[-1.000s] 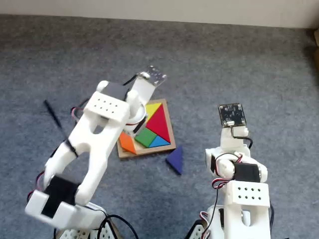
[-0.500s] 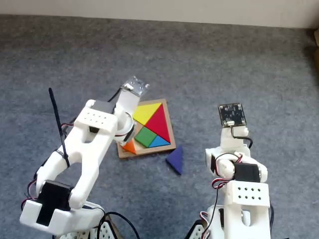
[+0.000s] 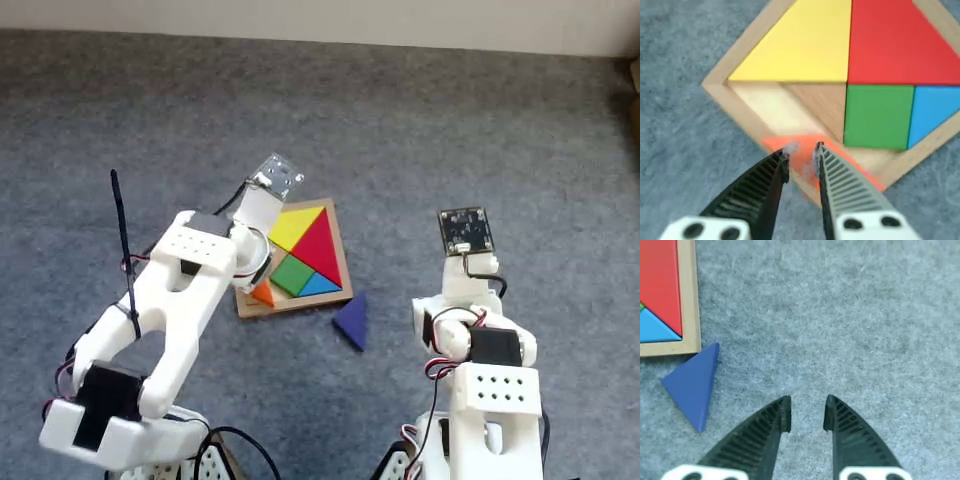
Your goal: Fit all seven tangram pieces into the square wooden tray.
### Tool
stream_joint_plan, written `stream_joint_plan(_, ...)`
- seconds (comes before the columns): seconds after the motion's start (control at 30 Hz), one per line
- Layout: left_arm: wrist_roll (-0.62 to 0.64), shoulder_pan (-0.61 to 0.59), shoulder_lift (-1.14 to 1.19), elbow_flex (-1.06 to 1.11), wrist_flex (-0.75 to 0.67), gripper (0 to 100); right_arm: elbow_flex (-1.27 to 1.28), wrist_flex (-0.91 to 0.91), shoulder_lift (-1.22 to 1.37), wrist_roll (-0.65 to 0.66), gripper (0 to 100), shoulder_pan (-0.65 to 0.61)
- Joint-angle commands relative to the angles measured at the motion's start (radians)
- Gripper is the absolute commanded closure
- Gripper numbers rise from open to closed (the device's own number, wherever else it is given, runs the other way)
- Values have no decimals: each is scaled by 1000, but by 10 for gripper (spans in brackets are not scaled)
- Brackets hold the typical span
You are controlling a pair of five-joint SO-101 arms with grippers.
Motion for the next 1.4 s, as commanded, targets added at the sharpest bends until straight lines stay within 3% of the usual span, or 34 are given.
stream_joint_plan(0.0,-8,-8,137,-119,-8,892,-2,-16,-24,12,886,-4)
stream_joint_plan(0.3,-5,-33,239,-328,-3,895,-2,-16,-24,12,886,-4)
stream_joint_plan(0.53,54,-56,122,-490,230,895,-2,-16,-24,12,886,-4)
stream_joint_plan(0.77,55,-47,-18,-414,367,895,-2,-16,-24,12,886,-4)
stream_joint_plan(0.9,52,-28,-38,-245,316,895,-2,-16,-24,12,886,-7)
stream_joint_plan(1.07,52,-31,-38,-68,106,892,-2,-16,-24,12,886,-7)
stream_joint_plan(1.2,52,-28,-36,-1,-29,891,-1,-15,-24,12,886,-7)
stream_joint_plan(1.37,52,-33,21,-2,-100,891,18,-18,-24,12,886,-5)
